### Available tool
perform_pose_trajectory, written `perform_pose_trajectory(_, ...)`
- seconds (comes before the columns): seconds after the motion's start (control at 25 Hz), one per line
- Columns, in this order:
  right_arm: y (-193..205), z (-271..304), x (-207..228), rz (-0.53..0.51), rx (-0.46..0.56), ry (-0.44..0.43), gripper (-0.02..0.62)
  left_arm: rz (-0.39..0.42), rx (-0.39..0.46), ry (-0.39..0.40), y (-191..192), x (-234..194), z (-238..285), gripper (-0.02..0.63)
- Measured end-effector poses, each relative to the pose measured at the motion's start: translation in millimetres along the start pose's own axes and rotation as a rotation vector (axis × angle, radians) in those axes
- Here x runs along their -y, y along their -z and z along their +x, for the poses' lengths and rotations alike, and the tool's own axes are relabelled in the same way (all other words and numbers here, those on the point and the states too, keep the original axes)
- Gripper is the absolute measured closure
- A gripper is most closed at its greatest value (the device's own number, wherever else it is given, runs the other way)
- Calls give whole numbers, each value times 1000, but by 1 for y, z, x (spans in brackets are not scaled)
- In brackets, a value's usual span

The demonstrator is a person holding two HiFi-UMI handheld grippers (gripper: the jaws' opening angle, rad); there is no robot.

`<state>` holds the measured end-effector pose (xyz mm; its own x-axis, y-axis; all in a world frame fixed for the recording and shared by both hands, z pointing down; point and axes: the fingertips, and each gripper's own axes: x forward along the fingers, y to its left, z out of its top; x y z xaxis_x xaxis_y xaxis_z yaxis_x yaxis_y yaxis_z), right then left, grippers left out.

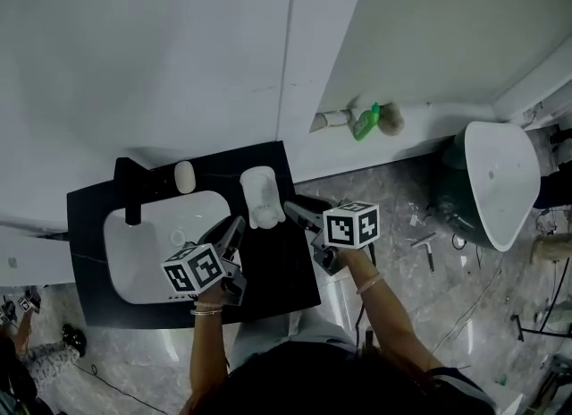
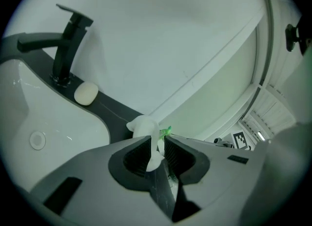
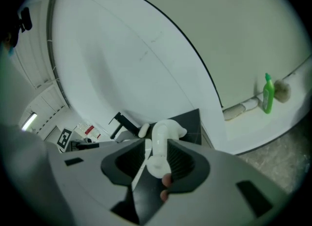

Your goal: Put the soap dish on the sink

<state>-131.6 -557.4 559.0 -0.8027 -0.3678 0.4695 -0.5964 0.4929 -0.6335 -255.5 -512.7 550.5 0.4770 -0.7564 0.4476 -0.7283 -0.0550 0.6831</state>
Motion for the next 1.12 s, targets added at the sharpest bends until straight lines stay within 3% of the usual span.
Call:
perform_pose_trajectory(0.08,-2,-21,-19,-35,40,-3,482,36,32,14,0,21,-18,525)
perform_pose_trajectory(0.2,-2,-54,-48,-93,90,-16,530,76,91,26,1,52,-44,603)
perform_pose_trajectory(0.32,5,-89,-78,-142,127,-34,555,113,124,60,11,87,-71,603)
perform_pose_trajectory(0.48,26,-137,-111,-197,169,-47,569,147,144,83,36,130,-106,603)
perform_pose_trajectory(0.64,51,-179,-136,-221,205,-53,575,132,148,107,66,163,-132,603)
perform_pose_trajectory(1.12,104,-261,-183,-287,270,-102,577,128,246,133,125,226,-196,603)
